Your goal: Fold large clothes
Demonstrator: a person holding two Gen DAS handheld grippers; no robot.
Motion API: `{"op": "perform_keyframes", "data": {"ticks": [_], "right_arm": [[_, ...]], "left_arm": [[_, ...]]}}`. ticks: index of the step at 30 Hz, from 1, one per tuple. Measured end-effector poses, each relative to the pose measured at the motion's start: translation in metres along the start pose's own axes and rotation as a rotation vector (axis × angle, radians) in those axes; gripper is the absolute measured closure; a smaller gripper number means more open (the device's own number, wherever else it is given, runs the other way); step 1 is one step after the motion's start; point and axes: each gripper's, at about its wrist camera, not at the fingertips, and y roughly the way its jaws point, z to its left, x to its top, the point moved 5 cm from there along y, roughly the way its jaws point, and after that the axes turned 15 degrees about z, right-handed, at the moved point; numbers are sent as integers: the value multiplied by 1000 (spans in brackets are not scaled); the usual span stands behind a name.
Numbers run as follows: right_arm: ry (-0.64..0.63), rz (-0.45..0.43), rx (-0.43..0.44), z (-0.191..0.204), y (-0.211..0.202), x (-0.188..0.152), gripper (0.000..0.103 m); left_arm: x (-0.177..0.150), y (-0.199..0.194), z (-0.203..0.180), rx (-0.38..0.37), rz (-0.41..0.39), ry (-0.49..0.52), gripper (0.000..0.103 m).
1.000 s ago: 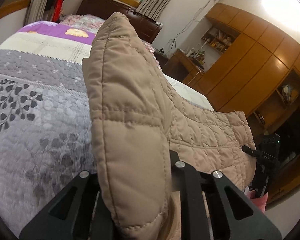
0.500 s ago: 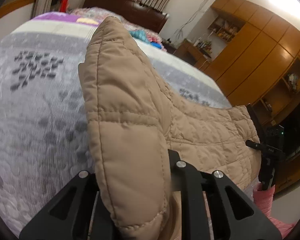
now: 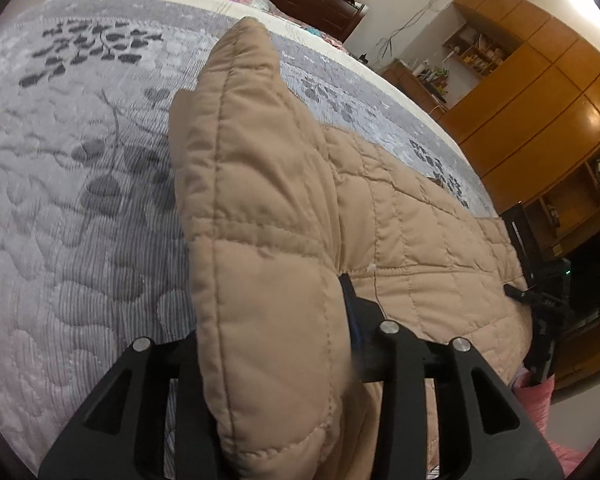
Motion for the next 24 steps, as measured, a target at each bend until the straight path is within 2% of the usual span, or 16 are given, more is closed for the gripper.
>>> {"op": "perform_keyframes", "data": {"ticks": [6,11,13,15,17,19,22,24], "right_arm": [[30,8,50,-15,9,0,75],[26,4,23,-13,9,-2,73],[28,2,-1,-7,9,-1,67],[30,-5,-52,-1,4,-2,61],[15,-30,-184,9,-7,-7,55],[11,-47,-269,16,-18,-13,55],[-9,-87,-389,30,-43,-28,56],[-50,-108,-486,41,-53,-38,65]], "left_arm": [[-5,5,-1,62,-20,40,66],[-7,4,-10,72,-27,33,65],[-8,3,-10,66,-21,19,64],[-7,-1,-9,54,-12,-19,62],[-9,-9,-10,72,-12,-44,59],[-14,-21,-12,109,-37,-56,53],[-26,-47,-12,184,-82,-76,50],[-38,-68,-9,253,-125,-103,46]]}}
